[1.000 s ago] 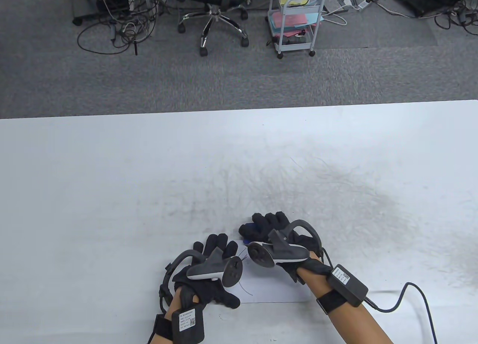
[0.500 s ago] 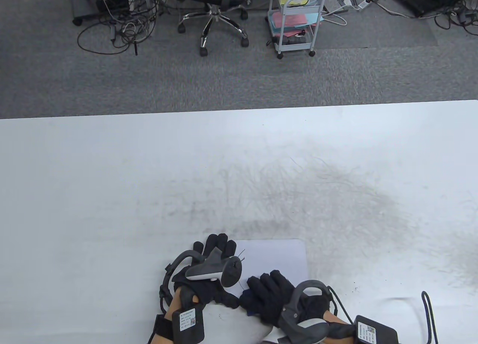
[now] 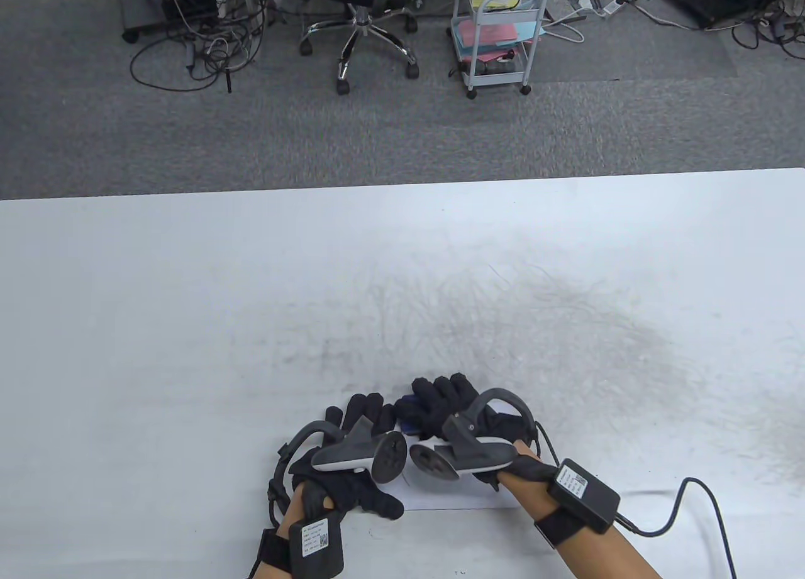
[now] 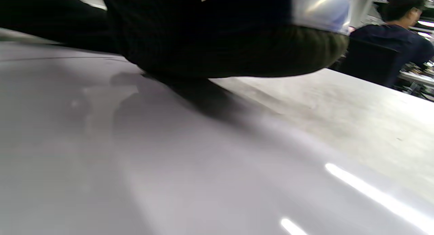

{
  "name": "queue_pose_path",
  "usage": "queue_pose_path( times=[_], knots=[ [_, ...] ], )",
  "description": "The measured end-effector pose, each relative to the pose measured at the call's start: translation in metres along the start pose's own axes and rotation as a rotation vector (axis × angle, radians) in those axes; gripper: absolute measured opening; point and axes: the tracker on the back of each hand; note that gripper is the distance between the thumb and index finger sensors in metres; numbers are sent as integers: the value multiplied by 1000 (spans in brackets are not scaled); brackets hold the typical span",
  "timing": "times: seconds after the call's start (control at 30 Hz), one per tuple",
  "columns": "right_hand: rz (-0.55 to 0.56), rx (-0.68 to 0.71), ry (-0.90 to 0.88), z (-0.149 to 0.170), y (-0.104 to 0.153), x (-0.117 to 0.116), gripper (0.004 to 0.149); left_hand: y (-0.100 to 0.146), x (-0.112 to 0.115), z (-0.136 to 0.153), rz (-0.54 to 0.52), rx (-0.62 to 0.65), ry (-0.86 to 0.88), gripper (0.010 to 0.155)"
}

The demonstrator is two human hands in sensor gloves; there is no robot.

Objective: Wipe the whiteboard with a whiteboard eraser

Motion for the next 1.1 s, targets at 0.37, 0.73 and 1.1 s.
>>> queue_pose_path(
  times=[0.37,0.73,1.1],
  knots=[
    [103,133,36,-22,45,0,60,0,1,0,1,-3,9,134],
    [126,312,88,-52,117,4,57,0,-1,0,8,-9,-1,135],
    [37,22,-2,-25,29,2,57,0,0,1,-3,0,6,136]
  ],
)
Point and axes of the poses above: the tracker on the back of each hand, its own z axis roughly to the little-finger side, its own y axis roughly from the fingertips to the wrist, x = y × z, and after that the axes turned 15 degrees about -x, right-handed
